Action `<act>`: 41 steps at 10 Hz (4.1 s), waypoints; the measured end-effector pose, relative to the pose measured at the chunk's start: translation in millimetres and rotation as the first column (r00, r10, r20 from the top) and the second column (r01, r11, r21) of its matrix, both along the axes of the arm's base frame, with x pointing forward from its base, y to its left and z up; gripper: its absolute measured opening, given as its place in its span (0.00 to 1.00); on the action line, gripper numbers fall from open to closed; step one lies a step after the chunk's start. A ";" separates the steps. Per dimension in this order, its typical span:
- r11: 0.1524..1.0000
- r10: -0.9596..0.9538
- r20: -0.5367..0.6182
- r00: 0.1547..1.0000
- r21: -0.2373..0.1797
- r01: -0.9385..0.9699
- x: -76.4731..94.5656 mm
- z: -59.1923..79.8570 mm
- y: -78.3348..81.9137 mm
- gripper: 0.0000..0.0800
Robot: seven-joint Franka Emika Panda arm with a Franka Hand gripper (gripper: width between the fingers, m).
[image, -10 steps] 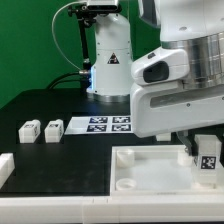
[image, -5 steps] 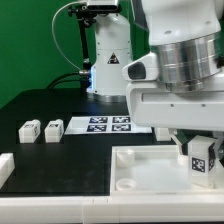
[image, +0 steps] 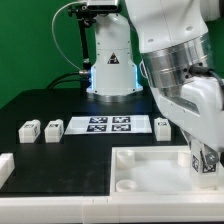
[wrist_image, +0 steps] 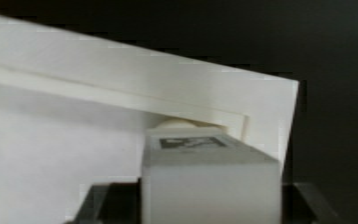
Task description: Assemble one leg
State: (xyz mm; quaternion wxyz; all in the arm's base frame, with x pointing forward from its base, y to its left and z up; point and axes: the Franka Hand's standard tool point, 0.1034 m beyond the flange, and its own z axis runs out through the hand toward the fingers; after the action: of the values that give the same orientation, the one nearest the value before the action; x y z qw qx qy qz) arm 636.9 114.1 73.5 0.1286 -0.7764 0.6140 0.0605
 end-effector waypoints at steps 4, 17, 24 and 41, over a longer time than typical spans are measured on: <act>0.837 0.545 0.094 0.833 -0.122 -0.534 -2.3 -0.3 7.7 0.77; 0.748 0.657 0.093 0.748 -0.202 -0.632 4.0 -1.2 -5.0 0.36; 0.960 -0.279 -0.105 0.954 -0.008 0.280 2.0 -1.2 2.4 0.37; 0.666 0.734 0.037 0.678 -0.235 -0.708 0.6 -4.1 5.7 0.37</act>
Offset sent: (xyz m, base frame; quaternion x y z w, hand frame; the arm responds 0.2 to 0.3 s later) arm -0.0095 0.0135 -0.0019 -0.0710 0.0652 -0.4376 0.8940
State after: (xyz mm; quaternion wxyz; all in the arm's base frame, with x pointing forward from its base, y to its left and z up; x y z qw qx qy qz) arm 637.5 119.8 69.4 0.0543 -0.9669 0.2491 -0.0059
